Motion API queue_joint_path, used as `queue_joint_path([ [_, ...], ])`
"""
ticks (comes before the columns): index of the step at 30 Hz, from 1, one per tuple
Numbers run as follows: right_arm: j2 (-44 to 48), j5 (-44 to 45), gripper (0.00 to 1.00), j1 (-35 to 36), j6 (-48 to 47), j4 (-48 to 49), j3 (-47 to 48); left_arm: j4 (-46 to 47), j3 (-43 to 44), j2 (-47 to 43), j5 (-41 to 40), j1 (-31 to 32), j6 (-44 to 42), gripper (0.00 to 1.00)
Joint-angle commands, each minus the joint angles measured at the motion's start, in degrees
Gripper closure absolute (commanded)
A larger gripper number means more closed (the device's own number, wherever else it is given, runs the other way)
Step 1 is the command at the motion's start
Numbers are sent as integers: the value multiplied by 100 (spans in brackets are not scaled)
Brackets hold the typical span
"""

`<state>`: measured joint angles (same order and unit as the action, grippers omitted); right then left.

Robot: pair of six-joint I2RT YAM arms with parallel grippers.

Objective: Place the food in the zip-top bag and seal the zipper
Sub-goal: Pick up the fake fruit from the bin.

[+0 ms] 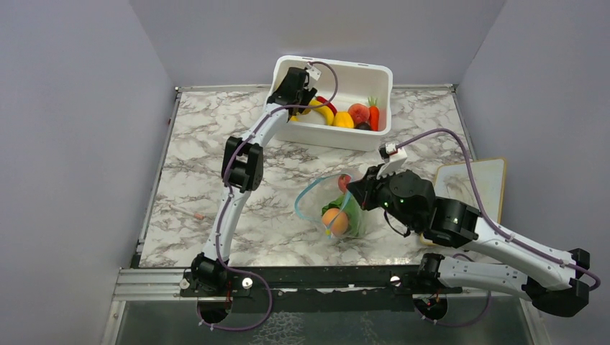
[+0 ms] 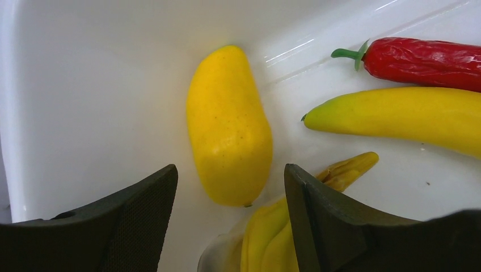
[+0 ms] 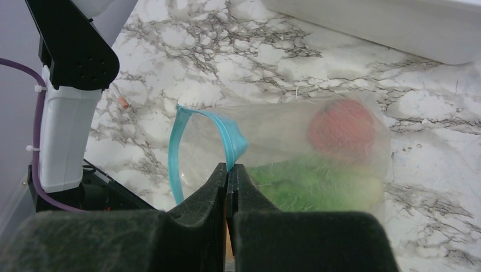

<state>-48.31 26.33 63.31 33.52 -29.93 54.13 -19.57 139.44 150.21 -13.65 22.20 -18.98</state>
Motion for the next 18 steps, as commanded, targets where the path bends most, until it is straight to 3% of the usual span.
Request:
queue_joint_path([
  [1, -67, 144, 99, 19, -65, 93, 230, 513, 351, 254, 34, -111, -233, 28],
  [18, -318, 410, 99, 22, -146, 1, 453, 1421, 390, 872, -166, -144, -499, 29],
])
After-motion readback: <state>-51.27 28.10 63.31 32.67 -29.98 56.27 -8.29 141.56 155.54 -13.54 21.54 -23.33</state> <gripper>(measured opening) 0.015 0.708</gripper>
